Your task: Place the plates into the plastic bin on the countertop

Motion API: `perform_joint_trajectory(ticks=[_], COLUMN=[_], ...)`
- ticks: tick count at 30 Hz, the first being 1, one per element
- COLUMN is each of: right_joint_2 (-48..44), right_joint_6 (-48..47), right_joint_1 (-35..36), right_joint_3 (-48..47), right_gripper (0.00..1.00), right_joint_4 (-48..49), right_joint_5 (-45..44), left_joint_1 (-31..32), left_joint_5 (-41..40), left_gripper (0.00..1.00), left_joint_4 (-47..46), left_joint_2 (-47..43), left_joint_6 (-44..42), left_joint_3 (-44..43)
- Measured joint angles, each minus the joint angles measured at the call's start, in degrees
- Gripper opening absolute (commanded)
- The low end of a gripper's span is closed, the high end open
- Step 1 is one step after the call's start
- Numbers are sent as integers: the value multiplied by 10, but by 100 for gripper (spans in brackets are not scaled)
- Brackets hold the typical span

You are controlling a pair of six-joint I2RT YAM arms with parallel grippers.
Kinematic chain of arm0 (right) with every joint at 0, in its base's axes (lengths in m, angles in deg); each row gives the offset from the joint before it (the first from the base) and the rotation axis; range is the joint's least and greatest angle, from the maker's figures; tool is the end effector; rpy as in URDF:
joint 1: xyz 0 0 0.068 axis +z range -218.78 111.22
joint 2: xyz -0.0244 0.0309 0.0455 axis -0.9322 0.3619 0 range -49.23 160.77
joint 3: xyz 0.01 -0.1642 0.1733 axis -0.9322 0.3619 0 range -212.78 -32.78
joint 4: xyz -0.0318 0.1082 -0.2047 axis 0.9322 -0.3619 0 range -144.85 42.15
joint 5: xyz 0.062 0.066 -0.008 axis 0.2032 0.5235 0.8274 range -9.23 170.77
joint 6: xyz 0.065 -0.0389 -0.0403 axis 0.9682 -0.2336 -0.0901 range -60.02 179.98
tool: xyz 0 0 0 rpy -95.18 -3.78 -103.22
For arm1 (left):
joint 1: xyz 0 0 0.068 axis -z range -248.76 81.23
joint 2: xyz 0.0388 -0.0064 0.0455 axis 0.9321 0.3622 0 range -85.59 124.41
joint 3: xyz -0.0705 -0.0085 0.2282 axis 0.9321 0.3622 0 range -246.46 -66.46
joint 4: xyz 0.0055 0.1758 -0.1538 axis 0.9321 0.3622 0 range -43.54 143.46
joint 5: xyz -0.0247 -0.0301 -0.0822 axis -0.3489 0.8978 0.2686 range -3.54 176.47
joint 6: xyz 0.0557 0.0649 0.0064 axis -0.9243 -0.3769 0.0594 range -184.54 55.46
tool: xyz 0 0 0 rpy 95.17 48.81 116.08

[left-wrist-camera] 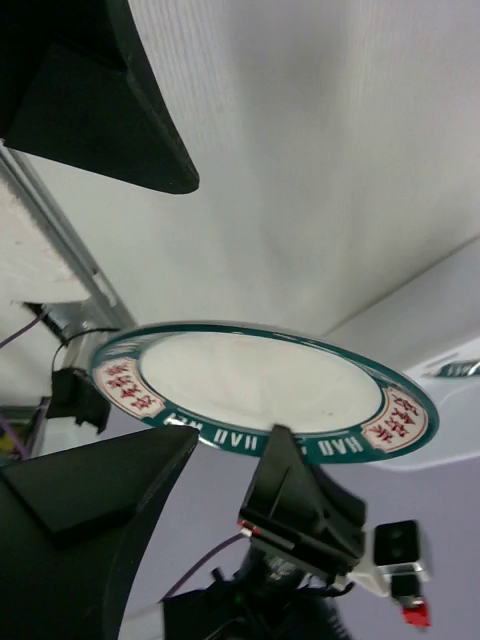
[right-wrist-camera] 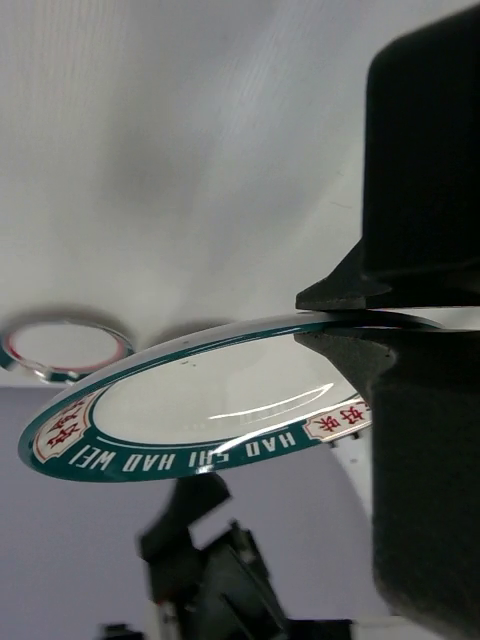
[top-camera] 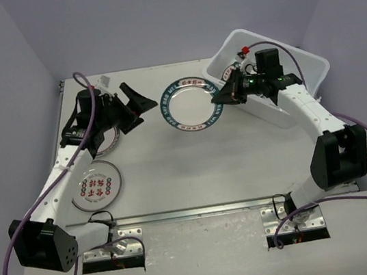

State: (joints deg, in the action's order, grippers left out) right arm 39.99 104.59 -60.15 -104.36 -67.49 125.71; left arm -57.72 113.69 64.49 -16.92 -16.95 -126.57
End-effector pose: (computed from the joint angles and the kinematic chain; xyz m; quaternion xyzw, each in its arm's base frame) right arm 0.3297 0.1041 0.2571 0.0944 0.8400 0.4899 0.2133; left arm 0.2727 -0.0885 0.2907 -0.1418 0.8239 -0.4247 0.3474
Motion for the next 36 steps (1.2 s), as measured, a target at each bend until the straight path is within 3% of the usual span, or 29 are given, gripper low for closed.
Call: perform_joint_trajectory(ticks=[2, 4, 7, 11, 14, 25, 32, 35, 36], right_joint_2=[-18, -32, -37, -7, 34, 121, 126, 142, 149], right_joint_6=[46, 87, 136, 249, 319, 399, 424, 425, 425], right_joint_1=[-44, -88, -129, -132, -130, -103, -88, -89, -89], right_joint_3=[15, 18, 18, -25, -64, -123, -114, -115, -115], right_gripper=[0, 0, 0, 0, 0, 0, 0, 3, 8], right_joint_4=[-7, -20, -25, -84, -100, -119, -97, -94, -94], right_joint_5=[-59, -174, -331, -488, -557, -659, -657, -654, -653], left_joint_1=[0, -1, -3, -3, -3, -3, -3, -3, -3], left_joint_5=[-92, -165, -216, -216, -203, -170, -150, -146, -145], left_gripper=[100, 100, 100, 100, 100, 100, 100, 100, 100], left_joint_4=[76, 122, 181, 216, 250, 312, 323, 326, 327], left_joint_2=[-11, -44, -102, -139, -144, -233, -254, -256, -256], left_joint_6=[-19, -36, -55, -77, -89, -111, -112, -114, -114], left_joint_3=[-52, -64, -49, -11, 19, 51, 75, 76, 76])
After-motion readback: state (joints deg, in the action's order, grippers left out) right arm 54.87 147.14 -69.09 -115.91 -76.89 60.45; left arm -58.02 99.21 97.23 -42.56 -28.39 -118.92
